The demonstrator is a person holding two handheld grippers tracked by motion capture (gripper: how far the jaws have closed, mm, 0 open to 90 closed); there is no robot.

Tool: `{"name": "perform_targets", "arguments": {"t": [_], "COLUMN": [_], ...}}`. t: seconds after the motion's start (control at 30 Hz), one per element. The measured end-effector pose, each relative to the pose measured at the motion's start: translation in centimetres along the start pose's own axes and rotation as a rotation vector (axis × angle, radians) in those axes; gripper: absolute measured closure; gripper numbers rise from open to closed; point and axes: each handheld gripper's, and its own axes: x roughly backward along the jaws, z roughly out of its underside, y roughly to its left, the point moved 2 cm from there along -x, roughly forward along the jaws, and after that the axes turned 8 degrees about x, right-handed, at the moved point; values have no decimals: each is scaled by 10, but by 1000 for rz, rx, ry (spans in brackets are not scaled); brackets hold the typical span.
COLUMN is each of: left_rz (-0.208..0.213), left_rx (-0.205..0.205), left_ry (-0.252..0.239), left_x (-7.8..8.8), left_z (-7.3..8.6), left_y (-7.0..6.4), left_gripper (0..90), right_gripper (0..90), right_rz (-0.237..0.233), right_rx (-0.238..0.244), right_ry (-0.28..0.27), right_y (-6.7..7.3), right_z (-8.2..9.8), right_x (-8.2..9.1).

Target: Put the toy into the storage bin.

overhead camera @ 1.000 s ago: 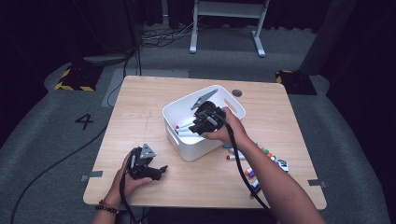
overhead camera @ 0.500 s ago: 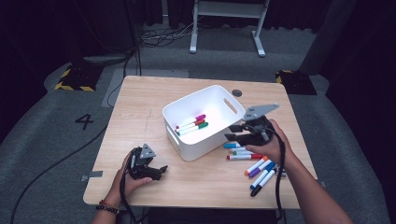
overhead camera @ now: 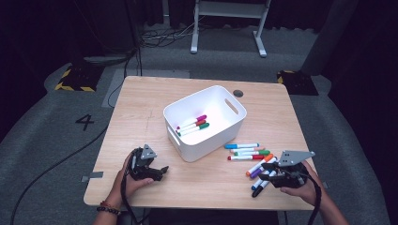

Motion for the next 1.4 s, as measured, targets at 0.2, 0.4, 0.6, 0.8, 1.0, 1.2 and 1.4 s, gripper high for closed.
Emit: {"name": "perform_targets", "arguments": {"t": [0.2, 0.4, 0.6, 0.8, 1.0, 1.2, 1.4], "left_rz": [0, 0, 0, 0, 0, -2, -2], "left_rx": [4, 6, 2, 2, 1, 0, 1], "left_ry": [2, 3, -1, -1, 0, -3, -3], "left_x": [0, 0, 0, 0, 0, 0, 0], "left_z": [0, 0, 0, 0, 0, 0, 0], "left_y": [0, 0, 0, 0, 0, 0, 0], "left_gripper": [135, 135, 135, 135, 135, 135, 135], "right_gripper": [531, 516, 514, 519, 549, 663, 748], "right_rz": [-49, -72, -80, -99, -106, -106, -98], "right_rx": [7, 34, 57, 74, 79, 91, 95], "right_ry": [20, 22, 38, 17, 50, 28, 13], "right_y": [9, 17, 21, 23, 28, 30, 34], "right_z": [31, 47, 45, 45, 47, 44, 44], "right_x": [-8, -21, -28, -34, -42, -47, -48]}}
